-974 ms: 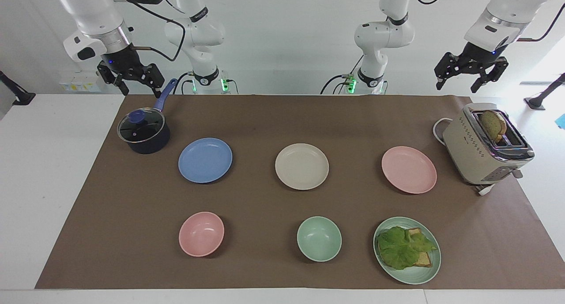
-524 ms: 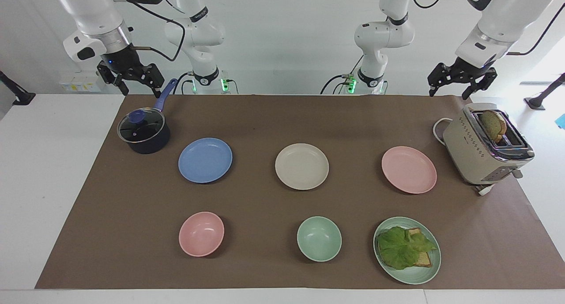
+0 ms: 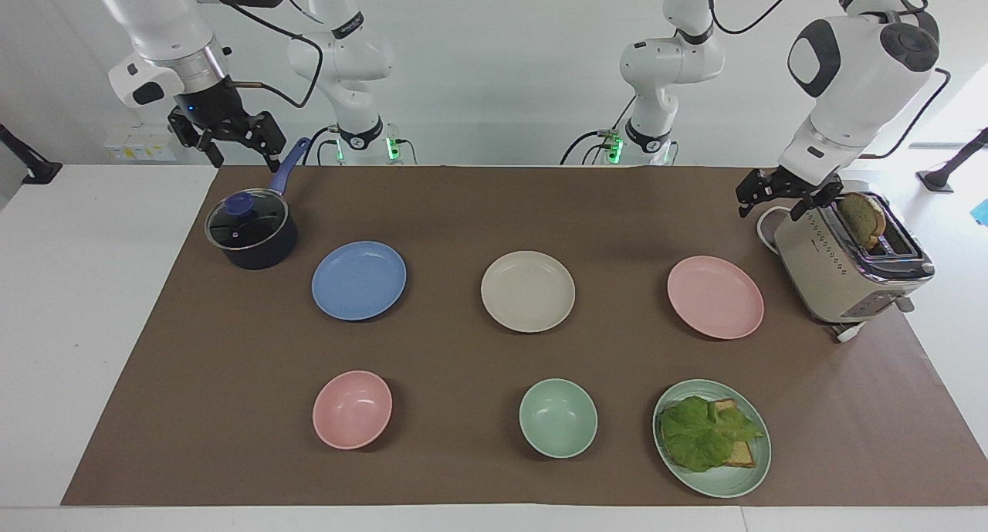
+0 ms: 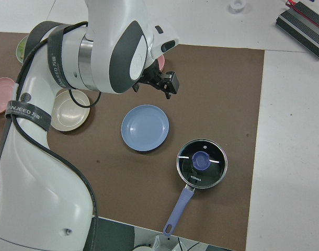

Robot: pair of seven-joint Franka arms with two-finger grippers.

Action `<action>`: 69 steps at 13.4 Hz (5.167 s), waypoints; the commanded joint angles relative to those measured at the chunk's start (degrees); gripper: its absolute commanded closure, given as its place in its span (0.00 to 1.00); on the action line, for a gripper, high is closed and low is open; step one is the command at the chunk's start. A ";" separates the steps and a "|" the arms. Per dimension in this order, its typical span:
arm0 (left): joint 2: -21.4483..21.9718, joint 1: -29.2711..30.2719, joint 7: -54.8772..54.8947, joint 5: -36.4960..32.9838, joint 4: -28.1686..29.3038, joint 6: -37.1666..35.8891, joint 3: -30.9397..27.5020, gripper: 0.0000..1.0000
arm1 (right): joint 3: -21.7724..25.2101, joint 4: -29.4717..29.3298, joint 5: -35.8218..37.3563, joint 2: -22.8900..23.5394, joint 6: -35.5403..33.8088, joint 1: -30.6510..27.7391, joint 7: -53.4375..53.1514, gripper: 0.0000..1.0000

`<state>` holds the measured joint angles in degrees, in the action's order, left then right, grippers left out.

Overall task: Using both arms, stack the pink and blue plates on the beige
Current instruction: 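Reach the left gripper to the rim of the pink plate, then grasp the pink plate rim with the left gripper, then carry the pink plate onto the beige plate with the left gripper, then release the pink plate and withdraw the left gripper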

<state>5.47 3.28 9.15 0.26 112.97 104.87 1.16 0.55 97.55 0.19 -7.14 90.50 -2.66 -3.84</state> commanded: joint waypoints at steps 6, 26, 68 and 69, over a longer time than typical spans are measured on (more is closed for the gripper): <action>-10.65 2.70 -0.54 0.70 4.98 12.71 0.24 0.00 | -0.20 -0.43 0.34 0.37 2.93 -0.77 0.59 0.00; -15.58 5.51 -7.84 0.70 9.11 19.40 0.16 0.64 | 4.46 -4.12 1.75 2.22 -2.25 2.92 2.00 0.00; -18.92 -26.22 -31.48 18.11 -0.90 19.15 2.18 1.00 | 4.29 -1.76 1.57 0.90 -1.37 2.13 4.98 0.00; -19.01 -26.39 -31.39 18.11 -0.82 19.31 2.09 1.00 | 4.37 -1.23 1.48 0.47 -1.29 2.13 4.98 0.00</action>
<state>-13.41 -22.28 -22.56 17.24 111.44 122.81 4.09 5.02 94.80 1.38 -5.55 88.99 0.08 -0.53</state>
